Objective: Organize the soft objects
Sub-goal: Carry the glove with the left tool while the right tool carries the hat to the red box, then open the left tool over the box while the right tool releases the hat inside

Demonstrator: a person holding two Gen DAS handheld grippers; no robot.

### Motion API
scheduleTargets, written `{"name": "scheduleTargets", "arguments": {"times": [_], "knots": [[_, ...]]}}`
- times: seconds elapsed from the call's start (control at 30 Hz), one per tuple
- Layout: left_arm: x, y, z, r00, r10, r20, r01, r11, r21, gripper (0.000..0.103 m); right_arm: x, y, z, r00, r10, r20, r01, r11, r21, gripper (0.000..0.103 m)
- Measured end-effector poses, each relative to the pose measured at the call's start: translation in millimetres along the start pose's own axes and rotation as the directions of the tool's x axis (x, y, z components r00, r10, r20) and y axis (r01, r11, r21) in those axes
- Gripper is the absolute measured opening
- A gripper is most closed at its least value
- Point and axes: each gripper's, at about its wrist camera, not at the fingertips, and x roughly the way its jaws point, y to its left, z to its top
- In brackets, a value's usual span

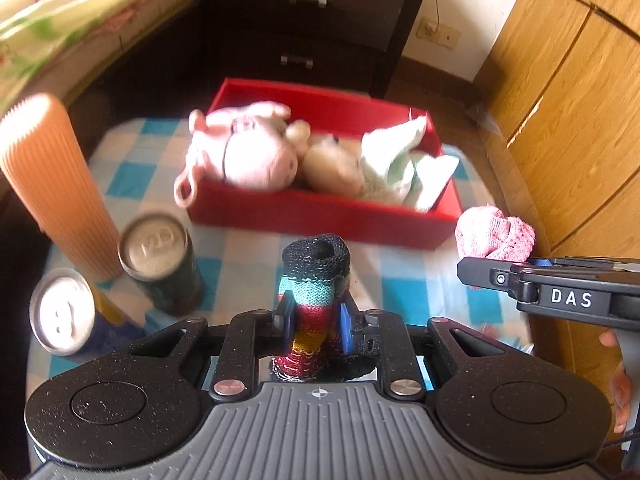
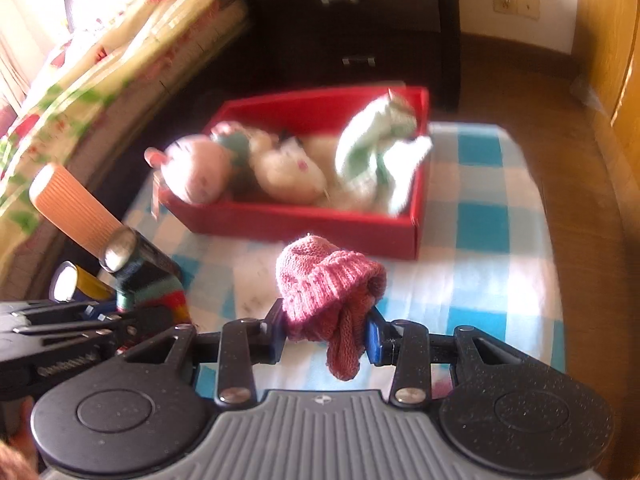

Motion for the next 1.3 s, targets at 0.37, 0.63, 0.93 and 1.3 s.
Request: {"name": "scheduleTargets", "arguments": {"times": [0.37, 0.63, 0.93, 1.3], "knots": [[5, -1, 55, 0.997, -0.038, 0.073, 0.04, 0.999, -0.013, 0.022, 2, -13, 49, 0.998, 0.006, 0.063, -0.009, 0.999, 0.047, 0.016], [17, -7, 71, 0.996, -0.039, 0.077, 0.04, 0.999, -0.006, 0.023, 10, -23, 66, 0.998, 0.0, 0.065, -0.004, 0.997, 0.071, 0.016], [36, -13, 88, 0.996, -0.053, 0.068, 0.055, 0.998, -0.029, 0.023, 20, -32, 76, 0.998, 0.008, 0.065, -0.014, 0.996, 0.086, 0.016], [50, -19, 101, 0.996, -0.055, 0.067, 0.057, 0.998, -0.02, 0.024, 24, -48, 86, 0.997, 0.018, 0.08, -0.028, 0.991, 0.129, 0.016]]}}
